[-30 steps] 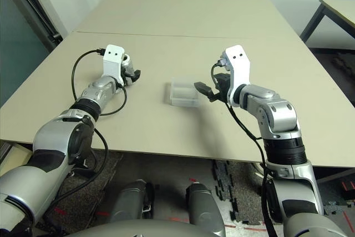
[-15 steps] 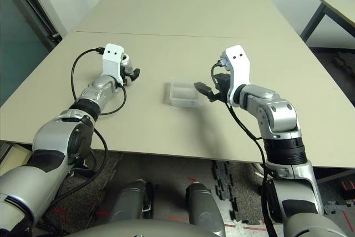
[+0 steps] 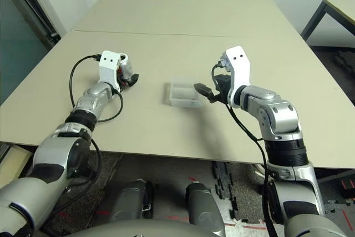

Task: Pour the medicine from the bottle into the box.

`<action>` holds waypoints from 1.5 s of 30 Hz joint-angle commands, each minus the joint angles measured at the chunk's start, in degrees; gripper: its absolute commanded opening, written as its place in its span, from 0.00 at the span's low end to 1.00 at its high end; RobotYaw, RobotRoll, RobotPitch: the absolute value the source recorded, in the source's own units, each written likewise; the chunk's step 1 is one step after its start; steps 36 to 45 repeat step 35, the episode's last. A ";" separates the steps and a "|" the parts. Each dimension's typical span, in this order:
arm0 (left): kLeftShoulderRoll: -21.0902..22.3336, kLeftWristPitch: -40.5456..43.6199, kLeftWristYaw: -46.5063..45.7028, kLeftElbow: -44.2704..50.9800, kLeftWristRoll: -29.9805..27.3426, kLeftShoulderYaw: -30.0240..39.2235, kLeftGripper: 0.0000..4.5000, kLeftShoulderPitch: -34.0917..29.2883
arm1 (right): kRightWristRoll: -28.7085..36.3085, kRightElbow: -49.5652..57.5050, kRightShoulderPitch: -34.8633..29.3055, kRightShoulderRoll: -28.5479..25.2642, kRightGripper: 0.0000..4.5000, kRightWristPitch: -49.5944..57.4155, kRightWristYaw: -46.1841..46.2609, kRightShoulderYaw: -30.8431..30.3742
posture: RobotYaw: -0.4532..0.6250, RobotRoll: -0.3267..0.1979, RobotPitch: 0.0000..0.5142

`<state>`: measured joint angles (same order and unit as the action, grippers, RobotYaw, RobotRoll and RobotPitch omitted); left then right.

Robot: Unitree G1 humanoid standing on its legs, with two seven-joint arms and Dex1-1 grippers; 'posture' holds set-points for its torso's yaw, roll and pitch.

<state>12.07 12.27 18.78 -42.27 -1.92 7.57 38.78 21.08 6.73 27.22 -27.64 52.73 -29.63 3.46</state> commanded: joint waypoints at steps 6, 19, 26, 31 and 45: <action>-1.92 24.18 -0.86 42.99 -6.04 -2.10 1.00 -19.42 | 2.92 5.76 -3.11 -2.91 1.00 3.69 -0.12 4.18 | 0.52 0.62 0.22; 10.38 34.23 -0.28 55.50 -16.69 17.10 1.00 -22.77 | 0.23 0.30 -5.57 -2.36 1.00 -10.95 12.84 23.76 | 0.54 0.62 0.21; 19.14 16.66 2.19 25.30 -14.72 20.55 1.00 -11.67 | -6.25 -19.06 -4.18 -1.41 1.00 -29.24 22.39 26.91 | 0.53 0.62 0.17; 22.37 2.53 1.61 2.10 -11.37 18.70 1.00 -4.17 | -8.22 -32.97 -3.29 0.22 1.00 -40.13 23.47 25.43 | 0.53 0.62 0.17; 22.93 -4.39 1.43 -9.30 -11.13 18.26 1.00 -0.46 | -8.45 -38.48 -2.87 1.48 1.00 -45.01 25.36 25.45 | 0.52 0.62 0.19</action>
